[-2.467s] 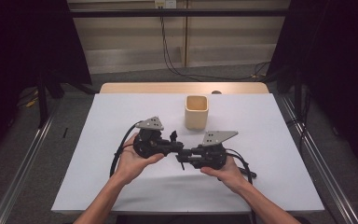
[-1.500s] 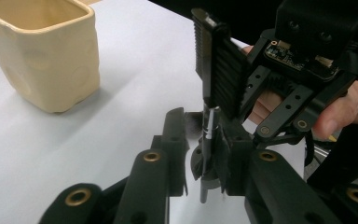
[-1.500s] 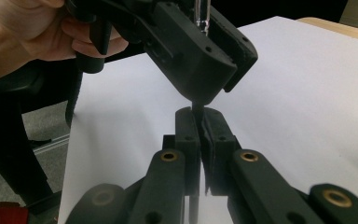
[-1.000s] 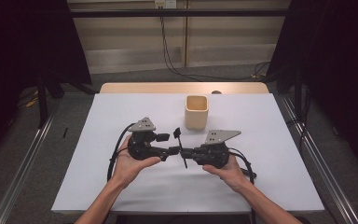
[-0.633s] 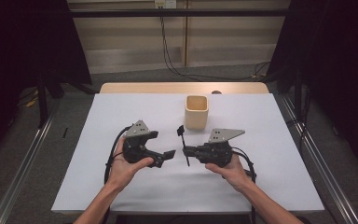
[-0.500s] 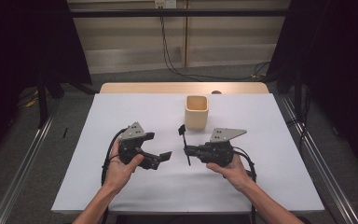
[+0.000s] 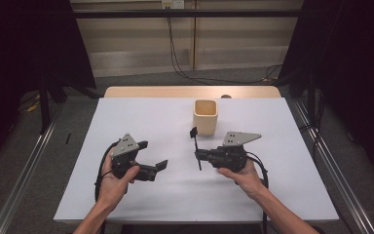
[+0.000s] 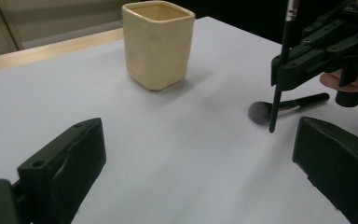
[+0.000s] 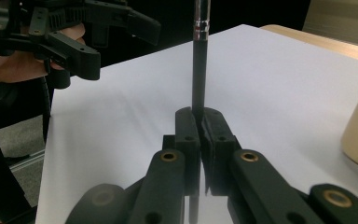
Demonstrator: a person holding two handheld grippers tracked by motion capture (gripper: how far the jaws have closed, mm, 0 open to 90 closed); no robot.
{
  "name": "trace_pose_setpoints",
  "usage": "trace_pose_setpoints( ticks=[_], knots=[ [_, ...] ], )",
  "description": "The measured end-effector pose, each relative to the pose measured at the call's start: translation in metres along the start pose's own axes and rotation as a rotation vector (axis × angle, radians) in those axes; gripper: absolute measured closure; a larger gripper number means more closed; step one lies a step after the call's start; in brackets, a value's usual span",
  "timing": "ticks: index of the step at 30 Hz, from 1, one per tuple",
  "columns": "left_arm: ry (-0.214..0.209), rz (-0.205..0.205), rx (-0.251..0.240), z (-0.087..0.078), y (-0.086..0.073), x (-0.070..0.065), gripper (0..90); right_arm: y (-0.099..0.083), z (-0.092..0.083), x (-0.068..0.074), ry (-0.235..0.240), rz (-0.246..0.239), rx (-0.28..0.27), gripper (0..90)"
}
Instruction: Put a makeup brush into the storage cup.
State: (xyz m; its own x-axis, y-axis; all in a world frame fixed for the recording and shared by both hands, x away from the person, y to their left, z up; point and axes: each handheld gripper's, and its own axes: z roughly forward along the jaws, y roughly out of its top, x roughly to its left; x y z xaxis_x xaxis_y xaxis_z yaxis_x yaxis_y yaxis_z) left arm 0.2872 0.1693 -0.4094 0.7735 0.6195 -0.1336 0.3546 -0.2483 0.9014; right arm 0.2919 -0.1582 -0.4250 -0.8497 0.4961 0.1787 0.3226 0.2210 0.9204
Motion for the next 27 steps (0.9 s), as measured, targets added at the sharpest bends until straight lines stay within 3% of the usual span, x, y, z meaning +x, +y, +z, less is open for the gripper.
trace_pose_setpoints(
  ticks=[4,10,13,16,18,21,23,27],
  knots=[
    [-0.026,-0.021,-0.025,-0.009,-0.006,0.003,3.5,0.002,-0.003,-0.004,-0.019,0.009,-0.010,86.4],
    [0.016,-0.012,-0.045,-0.020,-0.012,0.007,3.8,0.006,-0.007,-0.008,-0.044,0.010,-0.020,86.4],
    [0.012,-0.042,-0.063,-0.025,-0.015,0.012,4.3,0.012,-0.011,-0.010,-0.062,0.007,-0.030,86.4],
    [0.047,-0.036,-0.110,-0.030,-0.020,0.015,4.4,0.019,-0.015,-0.014,-0.077,0.004,-0.047,86.4],
    [0.062,-0.045,-0.122,-0.033,-0.023,0.018,4.1,0.022,-0.017,-0.016,-0.088,0.002,-0.053,86.5],
    [0.104,-0.021,-0.136,-0.037,-0.028,0.022,4.1,0.028,-0.019,-0.020,-0.101,0.002,-0.068,86.4],
    [0.123,-0.044,-0.156,-0.041,-0.032,0.025,3.8,0.031,-0.021,-0.023,-0.111,0.003,-0.082,86.4],
    [0.144,-0.036,-0.149,-0.047,-0.040,0.032,3.8,0.037,-0.022,-0.028,-0.135,-0.002,-0.093,86.4]
  ],
)
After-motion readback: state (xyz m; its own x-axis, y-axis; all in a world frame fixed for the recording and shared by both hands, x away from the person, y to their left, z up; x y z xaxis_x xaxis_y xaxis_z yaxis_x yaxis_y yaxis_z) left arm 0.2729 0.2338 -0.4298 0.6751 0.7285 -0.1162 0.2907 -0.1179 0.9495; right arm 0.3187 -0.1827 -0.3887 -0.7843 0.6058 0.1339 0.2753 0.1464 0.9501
